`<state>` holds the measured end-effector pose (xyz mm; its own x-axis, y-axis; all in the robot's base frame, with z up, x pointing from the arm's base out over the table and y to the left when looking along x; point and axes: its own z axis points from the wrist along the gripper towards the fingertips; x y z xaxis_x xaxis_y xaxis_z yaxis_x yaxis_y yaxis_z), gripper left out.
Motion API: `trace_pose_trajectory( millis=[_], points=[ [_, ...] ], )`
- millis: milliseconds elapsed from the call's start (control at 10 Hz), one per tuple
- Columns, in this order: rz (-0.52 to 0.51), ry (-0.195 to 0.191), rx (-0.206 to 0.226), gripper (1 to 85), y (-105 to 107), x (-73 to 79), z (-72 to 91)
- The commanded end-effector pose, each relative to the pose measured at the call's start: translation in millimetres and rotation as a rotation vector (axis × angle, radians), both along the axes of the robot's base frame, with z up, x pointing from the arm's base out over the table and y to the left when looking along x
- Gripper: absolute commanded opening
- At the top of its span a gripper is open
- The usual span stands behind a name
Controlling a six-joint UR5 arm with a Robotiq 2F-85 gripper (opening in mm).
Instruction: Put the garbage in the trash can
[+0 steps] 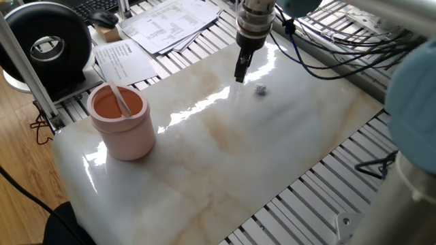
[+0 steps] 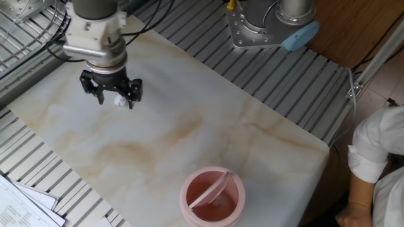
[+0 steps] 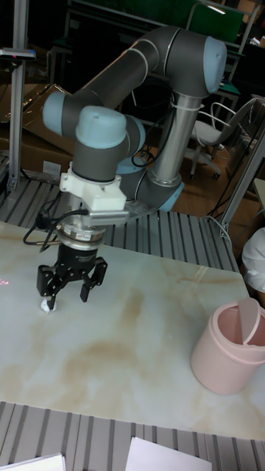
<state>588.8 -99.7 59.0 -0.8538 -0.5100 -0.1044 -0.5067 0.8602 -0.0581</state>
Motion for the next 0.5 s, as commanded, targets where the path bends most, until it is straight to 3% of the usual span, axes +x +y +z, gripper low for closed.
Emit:
trace_pose_trajectory(
  millis=[0,400],
  points=[
    [0.006,-0.041,0.064,67.3,-14,13.0,-38.6],
    [0.009,-0.036,0.098,66.7,-35,-23.2,-33.9]
  ],
)
